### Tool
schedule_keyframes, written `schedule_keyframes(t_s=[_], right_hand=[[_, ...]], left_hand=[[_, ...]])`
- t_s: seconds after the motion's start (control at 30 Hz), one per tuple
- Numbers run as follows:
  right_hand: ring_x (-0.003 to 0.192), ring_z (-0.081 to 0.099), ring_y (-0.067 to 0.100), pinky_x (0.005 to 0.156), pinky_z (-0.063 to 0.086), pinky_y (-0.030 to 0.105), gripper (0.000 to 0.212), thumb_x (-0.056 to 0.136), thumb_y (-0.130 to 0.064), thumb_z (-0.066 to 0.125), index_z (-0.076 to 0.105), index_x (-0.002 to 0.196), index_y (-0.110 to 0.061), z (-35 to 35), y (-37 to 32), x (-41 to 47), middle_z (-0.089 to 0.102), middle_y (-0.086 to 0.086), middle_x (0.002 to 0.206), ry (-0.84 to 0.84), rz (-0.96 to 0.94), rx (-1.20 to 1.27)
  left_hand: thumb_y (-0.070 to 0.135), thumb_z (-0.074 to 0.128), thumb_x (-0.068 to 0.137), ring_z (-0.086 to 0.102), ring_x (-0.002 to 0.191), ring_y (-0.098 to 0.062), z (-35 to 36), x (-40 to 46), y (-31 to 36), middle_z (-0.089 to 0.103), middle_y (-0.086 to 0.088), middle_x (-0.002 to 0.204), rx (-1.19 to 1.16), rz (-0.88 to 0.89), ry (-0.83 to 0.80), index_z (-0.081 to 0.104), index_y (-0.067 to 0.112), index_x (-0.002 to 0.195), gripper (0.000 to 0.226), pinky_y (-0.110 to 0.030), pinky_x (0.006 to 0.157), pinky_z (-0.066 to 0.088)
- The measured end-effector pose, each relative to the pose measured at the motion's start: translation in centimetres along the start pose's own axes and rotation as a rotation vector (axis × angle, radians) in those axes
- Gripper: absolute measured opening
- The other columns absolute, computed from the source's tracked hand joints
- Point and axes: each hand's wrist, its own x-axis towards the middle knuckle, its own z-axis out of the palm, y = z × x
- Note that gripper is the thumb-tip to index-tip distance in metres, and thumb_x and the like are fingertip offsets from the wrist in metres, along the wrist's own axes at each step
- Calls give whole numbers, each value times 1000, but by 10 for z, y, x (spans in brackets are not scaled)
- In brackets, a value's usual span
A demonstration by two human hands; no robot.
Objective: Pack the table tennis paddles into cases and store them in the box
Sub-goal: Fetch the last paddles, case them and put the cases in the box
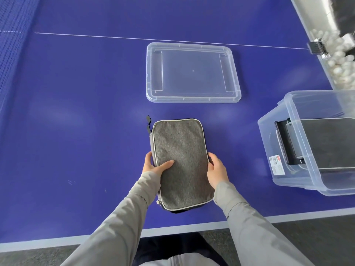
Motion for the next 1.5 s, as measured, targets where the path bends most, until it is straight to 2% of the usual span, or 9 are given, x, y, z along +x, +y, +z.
schedule_keyframes(t_s=[0.1, 0.23, 0.43, 0.5, 0.7, 0.87, 1.13, 1.33, 1.5], right_hand=[[128, 43, 24, 103, 35, 32, 42, 101, -11, 33, 39, 140, -22, -5, 4, -4, 45, 6, 140, -16, 6, 61], [114, 50, 16, 98, 39, 30, 37, 100, -24, 41, 44, 136, -27, -19, 10, -13, 54, 2, 129, 29, -32, 167], [95, 52, 14, 90, 45, 38, 31, 92, -32, 54, 53, 119, -17, -16, 17, -66, 52, -1, 103, 489, -287, 285], [85, 49, 13, 82, 45, 38, 30, 86, -39, 56, 54, 107, -18, -7, 17, -88, 48, -5, 90, 544, -395, 236], [71, 41, 8, 68, 38, 27, 32, 78, -45, 64, 57, 89, -16, 35, -6, -118, 45, -7, 76, 453, -684, -38], [65, 49, 12, 64, 34, 26, 33, 68, -34, 82, 60, 80, -14, 49, -19, -113, 54, -4, 72, 538, -628, -144], [52, 54, 18, 49, 43, 30, 17, 66, -14, 81, 64, 69, -14, 51, -22, -121, 55, -4, 60, 607, -815, -337], [46, 55, 16, 37, 42, 25, 16, 60, -11, 80, 65, 62, -12, 43, -29, -125, 56, -2, 54, 585, -901, -447], [43, 53, 16, 32, 37, 22, 21, 60, -3, 81, 62, 60, -10, 42, -31, -130, 54, -2, 52, 552, -837, -374]], left_hand=[[30, 81, 52, 63, 93, -21, 3, -5, 1, 61, -1, 111, -47, 21, 9, 42, 34, 120, 78, -32, 67, 52], [24, 85, 63, 63, 93, -26, 5, -10, 2, 62, -6, 113, -82, 7, 66, 43, 33, 118, 70, -39, 74, 54], [32, 76, 73, 60, 92, -32, 6, -23, 9, 60, -8, 112, -311, -59, 233, 40, 31, 121, 60, -44, 78, 50], [38, 75, 73, 54, 87, -28, 6, -25, 14, 58, -8, 108, -365, -62, 254, 37, 29, 123, 64, -45, 82, 47], [31, 78, 71, 57, 92, -29, 10, -33, 25, 57, -8, 110, -514, -16, 371, 32, 26, 130, 74, -55, 93, 44], [25, 81, 69, 60, 94, -26, 13, -38, 28, 59, -10, 111, -577, 14, 456, 35, 23, 125, 72, -46, 93, 49], [21, 82, 67, 58, 87, -21, 3, -40, 24, 56, 0, 96, -624, 94, 496, 36, 20, 128, 76, -36, 83, 49], [21, 83, 66, 59, 83, -19, -5, -40, 21, 56, 3, 90, -654, 104, 514, 38, 20, 125, 74, -37, 87, 50], [21, 83, 66, 59, 76, -13, -10, -47, 22, 57, 3, 90, -683, 123, 491, 39, 20, 120, 69, -27, 63, 47]])
